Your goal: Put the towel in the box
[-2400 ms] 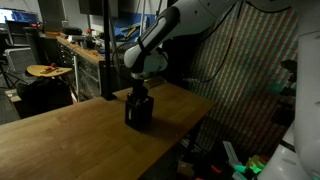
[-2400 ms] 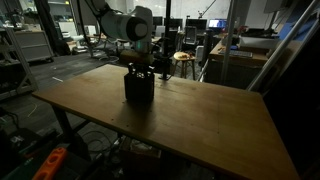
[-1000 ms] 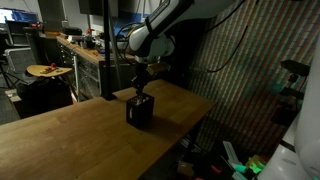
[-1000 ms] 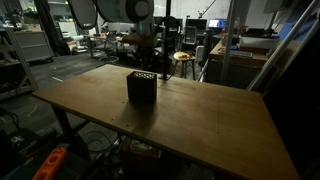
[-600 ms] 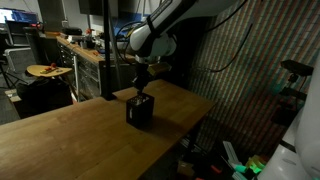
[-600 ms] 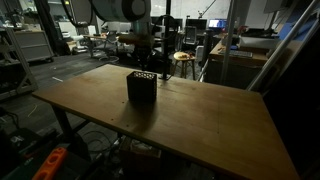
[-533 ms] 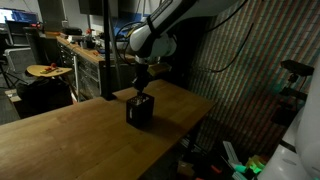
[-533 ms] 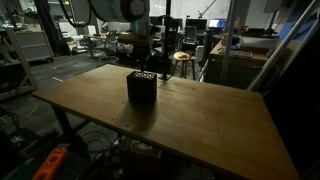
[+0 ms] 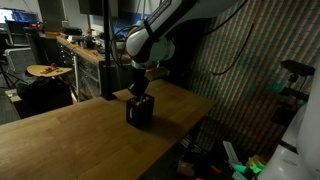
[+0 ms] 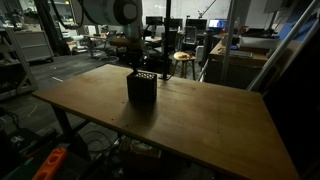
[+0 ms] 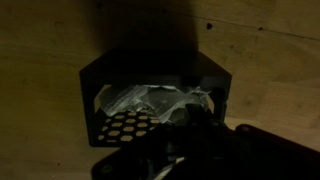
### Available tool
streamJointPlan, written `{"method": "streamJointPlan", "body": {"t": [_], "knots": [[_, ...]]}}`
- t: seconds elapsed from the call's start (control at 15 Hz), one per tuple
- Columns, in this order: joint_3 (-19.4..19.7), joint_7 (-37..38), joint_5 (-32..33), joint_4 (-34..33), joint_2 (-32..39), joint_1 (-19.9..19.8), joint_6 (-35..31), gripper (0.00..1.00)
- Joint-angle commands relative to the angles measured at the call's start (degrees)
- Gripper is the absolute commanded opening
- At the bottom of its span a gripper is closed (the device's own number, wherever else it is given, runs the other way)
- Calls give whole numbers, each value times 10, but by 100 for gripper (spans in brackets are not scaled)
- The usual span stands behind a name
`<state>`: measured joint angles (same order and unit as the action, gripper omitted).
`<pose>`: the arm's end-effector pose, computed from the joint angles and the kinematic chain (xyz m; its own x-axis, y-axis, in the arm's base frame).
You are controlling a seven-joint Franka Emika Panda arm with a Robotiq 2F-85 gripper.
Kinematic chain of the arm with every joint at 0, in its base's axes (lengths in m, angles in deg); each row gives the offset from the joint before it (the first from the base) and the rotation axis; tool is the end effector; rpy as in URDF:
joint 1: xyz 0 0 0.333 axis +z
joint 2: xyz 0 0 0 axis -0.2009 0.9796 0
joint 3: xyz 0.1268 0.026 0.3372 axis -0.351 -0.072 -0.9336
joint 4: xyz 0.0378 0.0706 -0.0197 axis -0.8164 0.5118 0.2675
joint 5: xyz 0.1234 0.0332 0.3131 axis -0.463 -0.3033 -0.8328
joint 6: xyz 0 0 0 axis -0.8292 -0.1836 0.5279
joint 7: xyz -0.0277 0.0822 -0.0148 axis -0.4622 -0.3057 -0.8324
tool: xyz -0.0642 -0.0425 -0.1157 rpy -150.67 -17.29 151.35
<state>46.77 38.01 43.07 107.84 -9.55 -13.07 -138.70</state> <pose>0.5383 0.0002 0.3627 0.9773 0.2033 0.0605 0.2036 -0.9791 0.0011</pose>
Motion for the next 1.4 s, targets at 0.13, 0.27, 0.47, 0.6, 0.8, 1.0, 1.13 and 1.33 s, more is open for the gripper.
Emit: {"method": "streamJointPlan", "body": {"t": [0.13,0.27,0.47,0.6,0.8,1.0,1.13,1.33], "knots": [[15,10,11,-12,-1,-4,-13,10],[19,10,12,-17,3,-5,-15,10],[19,10,9,-20,12,-4,-18,10],[17,10,8,-21,17,-3,-20,10],[14,9,7,-23,27,-2,-22,10],[10,6,3,-26,44,-1,-25,10],[6,5,0,-30,59,-2,-29,10],[2,3,-3,-39,85,-4,-35,9]]}}
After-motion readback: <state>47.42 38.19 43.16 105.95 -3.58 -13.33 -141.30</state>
